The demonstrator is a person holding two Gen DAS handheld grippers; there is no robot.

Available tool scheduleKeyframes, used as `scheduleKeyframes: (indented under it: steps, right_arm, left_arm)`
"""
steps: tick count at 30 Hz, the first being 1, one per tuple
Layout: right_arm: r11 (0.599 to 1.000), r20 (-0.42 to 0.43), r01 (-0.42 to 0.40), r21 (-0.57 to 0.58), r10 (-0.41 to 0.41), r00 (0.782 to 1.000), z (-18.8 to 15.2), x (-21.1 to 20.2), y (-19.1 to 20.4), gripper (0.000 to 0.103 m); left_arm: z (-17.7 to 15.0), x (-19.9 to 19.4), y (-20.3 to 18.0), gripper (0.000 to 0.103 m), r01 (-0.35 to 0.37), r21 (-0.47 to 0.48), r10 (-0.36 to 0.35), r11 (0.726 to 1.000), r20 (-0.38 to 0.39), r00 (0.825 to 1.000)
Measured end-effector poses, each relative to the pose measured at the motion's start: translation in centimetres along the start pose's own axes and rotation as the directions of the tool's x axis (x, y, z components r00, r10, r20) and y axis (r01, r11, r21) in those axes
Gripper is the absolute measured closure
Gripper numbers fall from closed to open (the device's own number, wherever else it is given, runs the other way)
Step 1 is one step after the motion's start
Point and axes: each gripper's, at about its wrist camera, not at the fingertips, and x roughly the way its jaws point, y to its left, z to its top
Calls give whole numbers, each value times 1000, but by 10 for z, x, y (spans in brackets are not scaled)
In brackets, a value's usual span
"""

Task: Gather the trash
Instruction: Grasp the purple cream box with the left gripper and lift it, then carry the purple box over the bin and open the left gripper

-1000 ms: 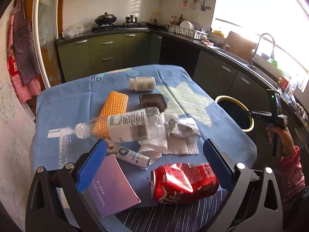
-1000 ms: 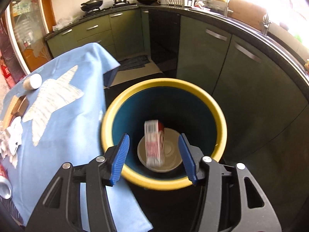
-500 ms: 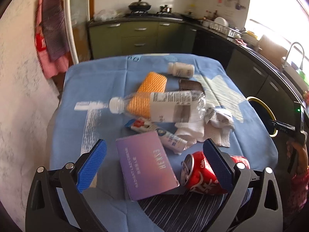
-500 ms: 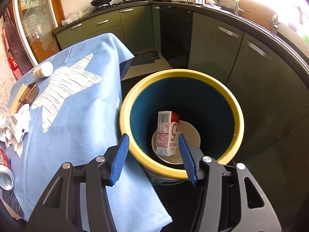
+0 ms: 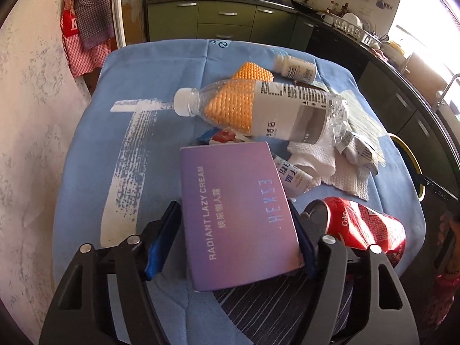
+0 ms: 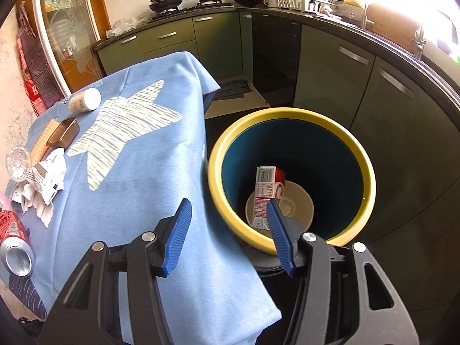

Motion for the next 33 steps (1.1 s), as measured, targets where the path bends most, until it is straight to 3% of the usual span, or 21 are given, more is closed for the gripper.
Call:
scheduleKeyframes:
  steps: [5,12,18,24,27,33]
  right_arm:
    - [1000,7,-2,6,2,1000,-3,-3,1,51]
    - [999,12,7,36,-7,1000,-11,-8,-5,51]
    - [997,5,17,73,-17,1000,-22,-11,-14,51]
    - [993,18,36,111,-38,999,-30,-17,-25,51]
    - [989,37,60,133,-65,997,-32,-24,-35,51]
    - [979,74,91,184,-106,992,-38,-40,-57,51]
  left_arm:
    - [0,-1,3,49,-3,13,2,1000,28,1000]
    - [8,-27,7,50,-3,38,-1,999,100,995]
    - [29,-64,-21,50,54,146,-79,988,166,983]
    - [60,-86,-87,50,191,329,-254,925,161,954]
    - [72,-88,-133,49,239,420,-323,875,140,936]
    - [88,-71,-239,49,357,567,-427,743,-9,904]
